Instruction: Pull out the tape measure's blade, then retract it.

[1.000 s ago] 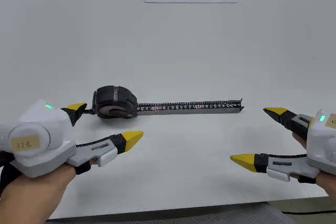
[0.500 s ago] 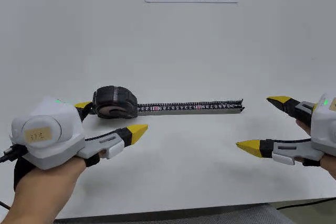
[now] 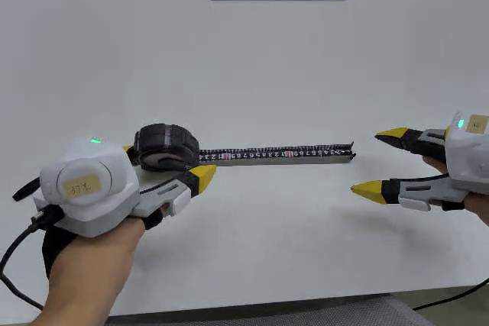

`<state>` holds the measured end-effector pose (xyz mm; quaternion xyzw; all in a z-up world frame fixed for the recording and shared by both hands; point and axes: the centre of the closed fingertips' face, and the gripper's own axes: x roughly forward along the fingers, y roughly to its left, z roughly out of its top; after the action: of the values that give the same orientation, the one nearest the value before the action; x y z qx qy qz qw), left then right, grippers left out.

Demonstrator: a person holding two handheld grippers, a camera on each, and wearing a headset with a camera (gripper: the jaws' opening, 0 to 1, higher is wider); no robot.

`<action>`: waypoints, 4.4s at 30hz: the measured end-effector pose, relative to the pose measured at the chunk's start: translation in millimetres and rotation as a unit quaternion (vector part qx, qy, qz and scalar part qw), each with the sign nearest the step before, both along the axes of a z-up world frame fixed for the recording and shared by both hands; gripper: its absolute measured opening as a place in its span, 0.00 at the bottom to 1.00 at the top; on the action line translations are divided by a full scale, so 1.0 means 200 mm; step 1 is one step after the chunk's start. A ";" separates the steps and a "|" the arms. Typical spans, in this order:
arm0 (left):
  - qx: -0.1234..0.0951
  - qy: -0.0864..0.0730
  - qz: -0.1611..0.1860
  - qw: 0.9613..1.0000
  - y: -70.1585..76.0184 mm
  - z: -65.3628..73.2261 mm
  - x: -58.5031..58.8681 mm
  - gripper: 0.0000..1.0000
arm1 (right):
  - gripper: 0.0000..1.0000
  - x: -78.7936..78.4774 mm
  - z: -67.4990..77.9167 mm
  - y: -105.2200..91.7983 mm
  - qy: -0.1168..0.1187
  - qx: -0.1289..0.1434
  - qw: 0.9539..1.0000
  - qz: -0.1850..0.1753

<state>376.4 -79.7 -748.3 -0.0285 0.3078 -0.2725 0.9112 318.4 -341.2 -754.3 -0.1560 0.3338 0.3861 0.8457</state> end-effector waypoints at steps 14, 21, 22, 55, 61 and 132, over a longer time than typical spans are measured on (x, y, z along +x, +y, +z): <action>-0.003 0.008 0.056 0.998 0.01 -0.02 0.06 0.71 | 0.42 0.08 -0.10 -0.02 0.019 -0.017 0.999 0.047; -0.007 0.009 0.075 0.997 0.02 -0.03 0.07 0.69 | 0.35 0.11 -0.12 -0.01 0.022 -0.020 0.997 0.073; -0.006 0.010 0.079 0.997 0.02 -0.03 0.08 0.68 | 0.35 0.11 -0.12 -0.01 0.025 -0.016 0.997 0.076; -0.010 0.029 0.119 0.992 0.04 -0.06 0.11 0.61 | 0.13 0.15 -0.19 0.02 0.023 -0.026 0.989 0.142; 0.007 0.030 0.116 0.993 0.04 -0.07 0.11 0.61 | 0.13 0.14 -0.18 0.02 0.021 -0.024 0.990 0.139; -0.012 0.055 0.111 0.992 0.06 -0.08 0.11 0.58 | 0.10 0.23 -0.14 0.59 -0.004 0.063 0.984 0.165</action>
<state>397.9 -68.4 -764.1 -0.0885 0.3490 -0.1712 0.9171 364.0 -222.6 -782.9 -0.1565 0.2752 0.5399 0.7800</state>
